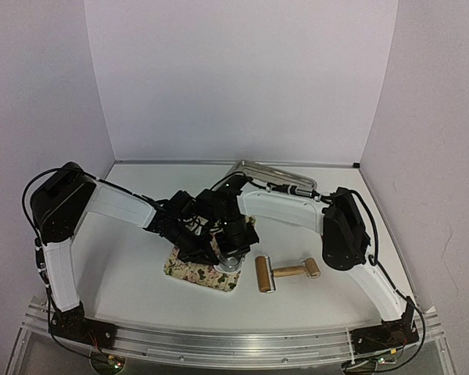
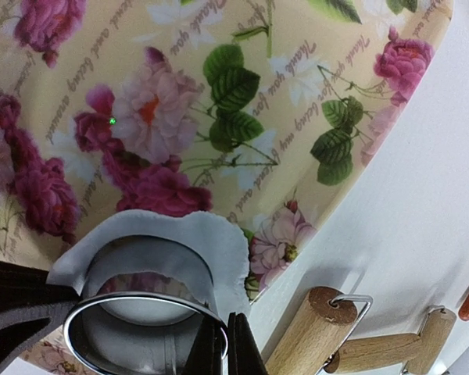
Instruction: Roll out the dumpling wrappers from the dough
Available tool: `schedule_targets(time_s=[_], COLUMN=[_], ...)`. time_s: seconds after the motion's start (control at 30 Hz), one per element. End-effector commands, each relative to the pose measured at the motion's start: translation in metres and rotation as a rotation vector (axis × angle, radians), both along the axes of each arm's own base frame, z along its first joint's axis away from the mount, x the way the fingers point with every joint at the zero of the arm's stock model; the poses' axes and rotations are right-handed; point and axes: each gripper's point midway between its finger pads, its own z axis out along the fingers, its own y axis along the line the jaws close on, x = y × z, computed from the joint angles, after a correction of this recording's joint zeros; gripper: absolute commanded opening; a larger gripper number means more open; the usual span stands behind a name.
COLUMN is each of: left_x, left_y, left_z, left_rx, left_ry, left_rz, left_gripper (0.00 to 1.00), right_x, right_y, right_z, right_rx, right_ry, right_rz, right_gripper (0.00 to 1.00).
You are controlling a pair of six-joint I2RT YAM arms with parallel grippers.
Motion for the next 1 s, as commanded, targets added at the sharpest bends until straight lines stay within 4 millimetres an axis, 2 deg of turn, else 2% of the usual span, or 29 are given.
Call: schedule_targets(time_s=[0.0,0.13,0.33,0.63,0.97], left_x=[0.019,0.014,0.009,0.003,0.004], left_y=[-0.015,-0.015,-0.018,-0.019,-0.026], left_z=[0.075,0.091,0.096,0.127,0.136], left_rx=[-0.173,-0.214,-0.249,-0.341,-0.377], left_ry=[-0.187,-0.205,-0.201,-0.265,-0.281], left_rz=[0.033,0.022,-0.008,-0.044,-0.073], left_gripper=[0.0,0.0,0.0,0.0,0.0], right_x=[-0.019,-0.02,-0.021,-0.022,-0.023], right_y=[-0.032,-0.029,-0.024,-0.025,-0.02], right_z=[-0.051,-0.052,-0.054,-0.062,-0.067], right_rx=[-0.18,-0.169,-0.15,-0.164,-0.149], right_ry=[0.096,0.101,0.114,0.122,0.136], right_rz=[0.002,0.001,-0.008,-0.018,-0.019], right_gripper=[0.0,0.0,0.0,0.0,0.0])
